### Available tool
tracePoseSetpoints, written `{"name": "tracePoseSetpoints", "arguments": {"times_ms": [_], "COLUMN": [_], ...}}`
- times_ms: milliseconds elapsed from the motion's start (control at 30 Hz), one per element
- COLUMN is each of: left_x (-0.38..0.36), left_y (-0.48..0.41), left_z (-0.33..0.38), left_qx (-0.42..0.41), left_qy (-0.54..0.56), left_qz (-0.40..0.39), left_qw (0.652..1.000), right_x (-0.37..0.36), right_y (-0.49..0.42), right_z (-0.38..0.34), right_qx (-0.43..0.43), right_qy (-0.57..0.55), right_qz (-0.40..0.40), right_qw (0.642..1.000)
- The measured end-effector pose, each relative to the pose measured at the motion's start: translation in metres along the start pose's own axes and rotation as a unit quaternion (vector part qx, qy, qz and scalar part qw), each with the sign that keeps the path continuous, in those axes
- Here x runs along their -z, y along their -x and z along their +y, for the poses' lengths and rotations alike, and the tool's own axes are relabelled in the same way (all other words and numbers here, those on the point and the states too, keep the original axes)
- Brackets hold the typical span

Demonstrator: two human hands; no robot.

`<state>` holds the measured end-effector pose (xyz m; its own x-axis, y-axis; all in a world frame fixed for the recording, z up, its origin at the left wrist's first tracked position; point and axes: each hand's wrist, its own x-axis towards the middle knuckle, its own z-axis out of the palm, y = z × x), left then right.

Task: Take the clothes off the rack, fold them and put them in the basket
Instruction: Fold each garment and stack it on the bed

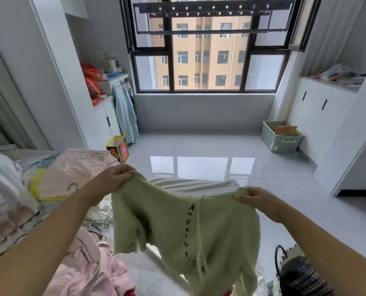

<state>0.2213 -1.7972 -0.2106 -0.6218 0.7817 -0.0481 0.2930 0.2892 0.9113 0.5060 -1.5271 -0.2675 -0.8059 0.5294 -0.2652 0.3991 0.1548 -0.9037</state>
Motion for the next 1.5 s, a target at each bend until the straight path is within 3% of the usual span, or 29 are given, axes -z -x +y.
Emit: {"name": "tracePoseSetpoints", "arguments": {"times_ms": [67, 167, 233, 300, 367, 433, 467, 533, 567, 633, 733, 800, 867, 933, 967, 1000, 1067, 1167, 1233, 1267, 1333, 1433, 1500], "left_x": [-0.001, -0.013, -0.012, -0.003, 0.006, 0.01, 0.01, 0.009, 0.008, 0.005, 0.003, 0.008, 0.023, 0.04, 0.047, 0.051, 0.052, 0.043, 0.036, 0.033, 0.034, 0.052, 0.054], "left_y": [0.004, 0.008, 0.006, 0.003, -0.002, -0.008, -0.012, -0.02, -0.023, -0.028, -0.032, -0.037, -0.04, -0.043, -0.045, -0.048, -0.053, -0.059, -0.06, -0.062, -0.065, -0.071, -0.075], "left_z": [-0.007, -0.029, -0.041, -0.046, -0.046, -0.041, -0.037, -0.029, -0.026, -0.018, -0.012, -0.015, -0.02, -0.028, -0.034, -0.041, -0.052, -0.063, -0.066, -0.07, -0.075, -0.073, -0.07], "left_qx": [0.045, 0.068, 0.047, 0.032, 0.009, -0.013, -0.017, -0.011, -0.009, -0.019, -0.025, -0.001, 0.05, 0.086, 0.097, 0.099, 0.085, 0.052, 0.02, -0.005, -0.041, -0.044, -0.053], "left_qy": [-0.094, -0.28, -0.268, -0.193, -0.126, -0.092, -0.065, 0.019, 0.046, 0.002, -0.093, -0.034, 0.139, 0.279, 0.287, 0.264, 0.199, 0.067, -0.16, -0.258, -0.297, -0.162, -0.111], "left_qz": [-0.027, -0.067, -0.015, 0.063, 0.137, 0.222, 0.263, 0.303, 0.293, 0.242, 0.176, 0.171, 0.188, 0.204, 0.204, 0.2, 0.171, 0.02, -0.1, -0.114, -0.071, 0.049, 0.132], "left_qw": [0.994, 0.955, 0.962, 0.979, 0.982, 0.971, 0.962, 0.953, 0.955, 0.97, 0.98, 0.985, 0.971, 0.934, 0.931, 0.938, 0.961, 0.996, 0.982, 0.959, 0.951, 0.985, 0.984], "right_x": [-0.006, -0.013, -0.012, -0.005, 0.006, 0.019, 0.024, 0.027, 0.024, 0.019, 0.006, -0.003, -0.008, -0.011, -0.012, -0.014, -0.019, -0.025, -0.028, -0.028, -0.023, -0.005, 0.007], "right_y": [-0.002, -0.009, -0.01, -0.01, -0.007, 0.001, 0.004, 0.008, 0.006, -0.004, -0.013, -0.011, -0.004, 0.003, 0.007, 0.009, 0.014, 0.016, 0.015, 0.015, 0.017, 0.027, 0.026], "right_z": [-0.016, -0.03, -0.036, -0.039, -0.043, -0.049, -0.05, -0.046, -0.042, -0.034, -0.044, -0.064, -0.081, -0.079, -0.068, -0.055, -0.04, -0.033, -0.03, -0.03, -0.032, -0.047, -0.055], "right_qx": [0.054, 0.122, 0.105, 0.071, 0.051, 0.025, 0.003, -0.023, -0.034, -0.045, -0.021, 0.05, 0.097, 0.02, -0.037, -0.071, -0.073, -0.066, -0.101, -0.111, -0.115, -0.073, -0.045], "right_qy": [0.02, 0.259, 0.358, 0.395, 0.313, 0.161, 0.126, 0.165, 0.226, 0.322, 0.307, 0.265, 0.204, 0.228, 0.248, 0.245, 0.144, 0.013, -0.031, -0.06, -0.092, -0.119, -0.143], "right_qz": [0.061, 0.155, 0.172, 0.171, 0.132, 0.023, -0.042, -0.114, -0.096, 0.017, 0.162, 0.21, 0.176, 0.044, -0.01, -0.027, 0.031, 0.12, 0.138, 0.148, 0.156, 0.096, 0.076], "right_qw": [0.996, 0.946, 0.912, 0.9, 0.939, 0.986, 0.991, 0.979, 0.969, 0.946, 0.938, 0.94, 0.958, 0.972, 0.968, 0.966, 0.986, 0.99, 0.985, 0.981, 0.977, 0.985, 0.986]}}
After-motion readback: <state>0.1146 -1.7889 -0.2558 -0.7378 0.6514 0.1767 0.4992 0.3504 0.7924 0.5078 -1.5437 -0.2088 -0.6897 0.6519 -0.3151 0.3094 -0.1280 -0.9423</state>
